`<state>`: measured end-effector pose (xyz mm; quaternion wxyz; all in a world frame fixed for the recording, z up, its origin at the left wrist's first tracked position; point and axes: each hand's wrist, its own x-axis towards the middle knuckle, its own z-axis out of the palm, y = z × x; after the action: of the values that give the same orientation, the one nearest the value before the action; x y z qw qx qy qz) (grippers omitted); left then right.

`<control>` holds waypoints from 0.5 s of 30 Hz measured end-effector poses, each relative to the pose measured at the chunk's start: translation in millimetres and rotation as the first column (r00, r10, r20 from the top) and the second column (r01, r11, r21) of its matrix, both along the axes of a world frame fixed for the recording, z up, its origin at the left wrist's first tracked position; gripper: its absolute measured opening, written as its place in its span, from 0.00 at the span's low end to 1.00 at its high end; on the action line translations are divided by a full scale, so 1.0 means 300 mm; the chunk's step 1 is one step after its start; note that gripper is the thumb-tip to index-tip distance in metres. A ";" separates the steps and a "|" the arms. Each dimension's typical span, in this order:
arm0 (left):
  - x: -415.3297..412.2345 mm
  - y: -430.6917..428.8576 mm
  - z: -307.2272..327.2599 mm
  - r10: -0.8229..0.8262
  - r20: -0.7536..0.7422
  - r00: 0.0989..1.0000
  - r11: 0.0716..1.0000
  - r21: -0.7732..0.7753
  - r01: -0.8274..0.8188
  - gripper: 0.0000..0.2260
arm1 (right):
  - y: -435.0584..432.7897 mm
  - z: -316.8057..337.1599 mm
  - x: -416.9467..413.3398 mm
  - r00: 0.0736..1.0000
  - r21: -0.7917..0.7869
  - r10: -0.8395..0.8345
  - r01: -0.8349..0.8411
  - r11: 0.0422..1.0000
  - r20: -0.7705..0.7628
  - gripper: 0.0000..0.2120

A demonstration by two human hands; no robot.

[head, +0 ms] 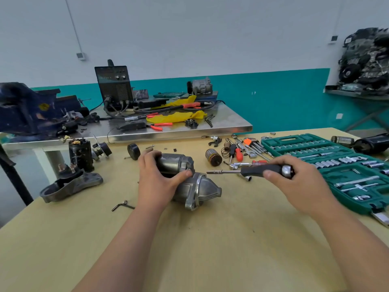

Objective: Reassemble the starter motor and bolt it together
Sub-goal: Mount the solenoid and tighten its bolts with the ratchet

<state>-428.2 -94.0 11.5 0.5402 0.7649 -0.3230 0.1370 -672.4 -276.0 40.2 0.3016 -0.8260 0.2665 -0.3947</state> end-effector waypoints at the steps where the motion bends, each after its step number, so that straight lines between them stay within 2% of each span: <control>1: 0.004 -0.002 -0.001 -0.004 0.008 1.000 1.000 -0.004 0.004 0.38 | -0.016 0.009 -0.010 1.000 0.047 0.015 -0.016 0.999 0.025 0.07; 5: 0.022 -0.013 -0.018 -0.021 0.039 0.999 1.000 0.010 0.021 0.28 | -0.048 0.033 -0.016 0.959 0.273 0.175 -0.234 0.933 0.222 0.08; 10: 0.025 -0.026 -0.016 -0.016 0.016 1.000 1.000 0.021 0.015 0.23 | -0.043 0.034 0.000 0.935 0.343 0.184 -0.287 0.894 0.303 0.11; 15: 0.026 -0.027 -0.018 -0.004 0.026 1.000 0.999 0.038 0.003 0.23 | -0.044 0.040 0.003 0.943 0.337 0.187 -0.277 0.900 0.275 0.08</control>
<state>-420.4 -102.0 6.2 0.5215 0.7728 -0.3337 0.1396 -671.4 -289.0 52.3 0.5267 -0.7271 0.1976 -0.3935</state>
